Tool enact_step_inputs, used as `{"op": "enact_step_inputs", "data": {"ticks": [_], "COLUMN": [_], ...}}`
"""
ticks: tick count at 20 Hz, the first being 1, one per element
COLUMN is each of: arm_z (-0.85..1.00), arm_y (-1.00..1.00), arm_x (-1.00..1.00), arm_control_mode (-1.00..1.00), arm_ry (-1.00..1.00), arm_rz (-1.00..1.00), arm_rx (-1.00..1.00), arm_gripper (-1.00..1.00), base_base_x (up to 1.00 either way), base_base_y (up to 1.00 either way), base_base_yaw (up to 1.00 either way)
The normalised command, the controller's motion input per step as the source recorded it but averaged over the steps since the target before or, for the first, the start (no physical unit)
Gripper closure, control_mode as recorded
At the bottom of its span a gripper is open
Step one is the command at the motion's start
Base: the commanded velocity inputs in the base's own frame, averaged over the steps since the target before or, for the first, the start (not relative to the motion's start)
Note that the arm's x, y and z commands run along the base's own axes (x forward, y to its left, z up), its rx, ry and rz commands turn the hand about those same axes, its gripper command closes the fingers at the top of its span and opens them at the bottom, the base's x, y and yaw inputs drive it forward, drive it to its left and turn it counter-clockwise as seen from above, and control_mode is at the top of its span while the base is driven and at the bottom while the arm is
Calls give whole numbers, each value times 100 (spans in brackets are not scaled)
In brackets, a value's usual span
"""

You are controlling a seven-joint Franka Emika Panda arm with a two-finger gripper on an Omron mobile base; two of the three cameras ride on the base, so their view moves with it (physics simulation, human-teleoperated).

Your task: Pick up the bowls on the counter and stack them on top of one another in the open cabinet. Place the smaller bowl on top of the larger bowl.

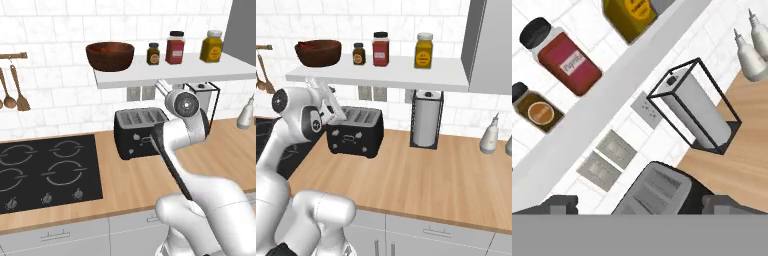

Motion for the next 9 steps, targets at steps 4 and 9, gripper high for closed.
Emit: {"op": "enact_step_inputs", "data": {"ticks": [4, 9], "arm_z": [-100, -89], "arm_y": [-100, -92], "arm_x": [-100, -99], "arm_control_mode": [-100, -100], "arm_ry": [-3, -3], "arm_rz": [-2, -7], "arm_rx": [9, 16], "arm_gripper": [-100, -100], "base_base_x": [0, 0], "base_base_y": [0, 0], "base_base_yaw": [0, 0]}}
